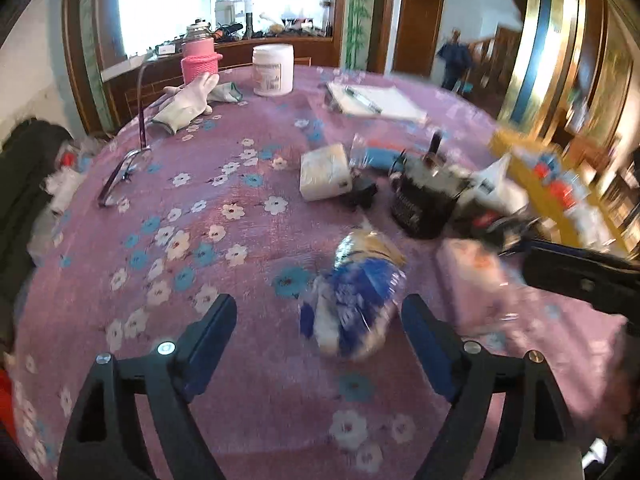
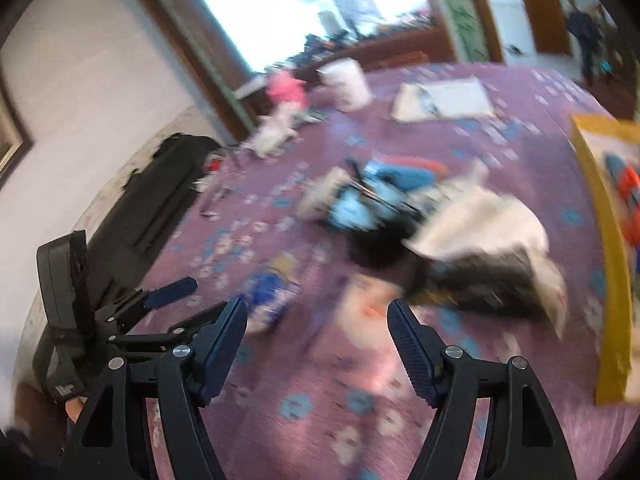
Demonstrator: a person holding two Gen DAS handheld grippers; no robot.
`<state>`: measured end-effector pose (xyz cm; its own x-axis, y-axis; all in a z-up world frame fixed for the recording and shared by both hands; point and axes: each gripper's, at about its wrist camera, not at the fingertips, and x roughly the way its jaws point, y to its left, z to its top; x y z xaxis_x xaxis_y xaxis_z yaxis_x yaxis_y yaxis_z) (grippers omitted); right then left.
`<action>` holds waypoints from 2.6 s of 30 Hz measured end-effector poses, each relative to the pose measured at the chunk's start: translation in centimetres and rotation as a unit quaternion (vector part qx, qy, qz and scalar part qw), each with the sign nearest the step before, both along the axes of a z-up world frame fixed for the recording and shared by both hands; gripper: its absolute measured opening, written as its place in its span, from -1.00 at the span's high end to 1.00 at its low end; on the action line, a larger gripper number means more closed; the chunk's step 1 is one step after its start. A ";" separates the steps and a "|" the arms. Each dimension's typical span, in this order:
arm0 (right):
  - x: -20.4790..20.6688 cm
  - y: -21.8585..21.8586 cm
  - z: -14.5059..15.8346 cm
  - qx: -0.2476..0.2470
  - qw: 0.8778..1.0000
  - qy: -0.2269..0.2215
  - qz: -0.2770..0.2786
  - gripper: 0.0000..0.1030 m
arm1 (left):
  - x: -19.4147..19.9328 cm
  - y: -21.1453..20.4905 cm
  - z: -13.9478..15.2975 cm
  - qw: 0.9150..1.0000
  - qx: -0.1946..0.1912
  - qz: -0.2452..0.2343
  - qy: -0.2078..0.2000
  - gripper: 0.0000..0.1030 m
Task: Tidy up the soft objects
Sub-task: 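Grasp the blue Vinda tissue bag with the left gripper while the right grasps the pink rose tissue pack, then lift and carry the Vinda bag and rose tissue pack over the tray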
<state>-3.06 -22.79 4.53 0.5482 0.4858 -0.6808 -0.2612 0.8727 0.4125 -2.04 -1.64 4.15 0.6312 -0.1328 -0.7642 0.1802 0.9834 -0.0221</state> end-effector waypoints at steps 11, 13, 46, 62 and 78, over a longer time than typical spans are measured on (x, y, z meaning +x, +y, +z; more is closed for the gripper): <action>2.0 2.4 -2.7 -0.081 0.995 0.055 -0.015 -0.51 | 3.7 0.0 -2.7 0.999 -0.028 0.025 0.029 0.17; 2.5 3.7 -3.4 -0.106 0.993 0.057 -0.013 -0.51 | 3.6 0.2 -2.6 0.999 -0.029 0.033 0.021 0.18; 2.8 3.1 -3.5 -0.026 0.998 -0.034 0.038 -0.01 | 1.1 1.2 -0.4 0.995 -0.049 0.075 -0.050 0.17; -1.1 2.6 1.1 -0.030 0.989 -0.140 0.028 -0.01 | -1.0 1.1 1.7 0.992 -0.057 0.073 -0.087 0.17; -3.4 -7.6 5.2 0.046 0.982 -0.180 -0.024 -0.01 | -2.3 -5.7 4.9 0.994 -0.045 0.033 -0.094 0.16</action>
<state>-6.50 -30.41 9.70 0.7695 0.5039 -0.3924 -0.3638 0.8508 0.3792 -4.31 -7.30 9.02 0.7714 -0.1491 -0.6187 0.1248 0.9887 -0.0827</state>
